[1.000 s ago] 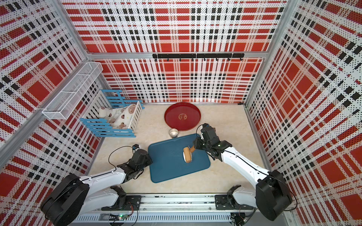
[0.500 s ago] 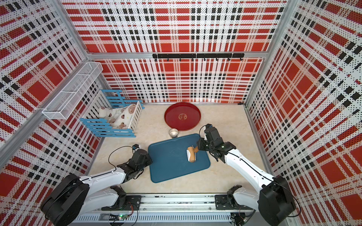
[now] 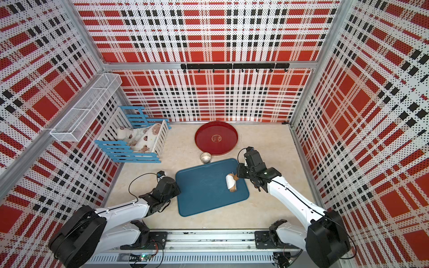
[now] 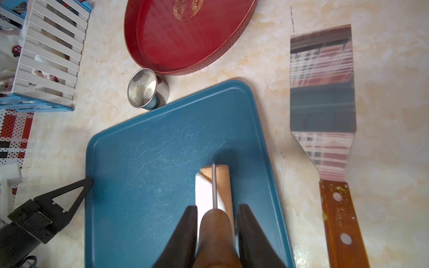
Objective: Roll out the dumpling wrappers from the dough
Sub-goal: Flatten out the dough on the work surface.
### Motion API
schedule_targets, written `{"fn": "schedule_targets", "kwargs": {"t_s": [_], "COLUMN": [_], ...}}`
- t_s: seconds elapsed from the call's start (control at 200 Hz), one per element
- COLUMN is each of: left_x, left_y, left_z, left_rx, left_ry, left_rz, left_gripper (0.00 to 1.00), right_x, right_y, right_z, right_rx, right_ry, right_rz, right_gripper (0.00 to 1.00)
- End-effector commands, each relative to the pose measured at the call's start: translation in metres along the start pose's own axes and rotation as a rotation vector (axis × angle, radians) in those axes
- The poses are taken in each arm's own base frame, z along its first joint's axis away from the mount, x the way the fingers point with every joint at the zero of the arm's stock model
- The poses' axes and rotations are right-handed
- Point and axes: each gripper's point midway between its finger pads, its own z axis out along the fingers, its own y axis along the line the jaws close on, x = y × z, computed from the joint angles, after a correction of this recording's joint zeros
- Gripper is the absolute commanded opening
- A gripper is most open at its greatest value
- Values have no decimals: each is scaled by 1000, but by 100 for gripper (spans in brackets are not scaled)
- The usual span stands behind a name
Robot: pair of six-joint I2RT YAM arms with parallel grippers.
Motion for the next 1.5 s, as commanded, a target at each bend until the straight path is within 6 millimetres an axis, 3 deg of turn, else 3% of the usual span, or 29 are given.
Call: {"fn": "schedule_targets", "kwargs": {"t_s": [0.0,0.291,0.661,1.102,1.493], "left_x": [-9,-7,-6,-8,-9], "left_y": [6,5,2,3,3], "left_z": [3,4,5,2,1], "left_rx": [-31,-26,-20,-22,-21], "left_ry": [-32,-26,-22,-32,-36], "left_rz": [-48,-49,-46,-45,-49], "left_gripper": [0,0,0,0,0], "right_x": [42,35,56,93,114], "right_y": [-20,3,10,-25,-31], "right_z": [9,11,21,30,36], "right_rx": [54,-54,-38,89,86], "right_ry": [145,138,198,294,351], "right_rz": [2,47,26,5,13], "right_gripper": [0,0,0,0,0]}}
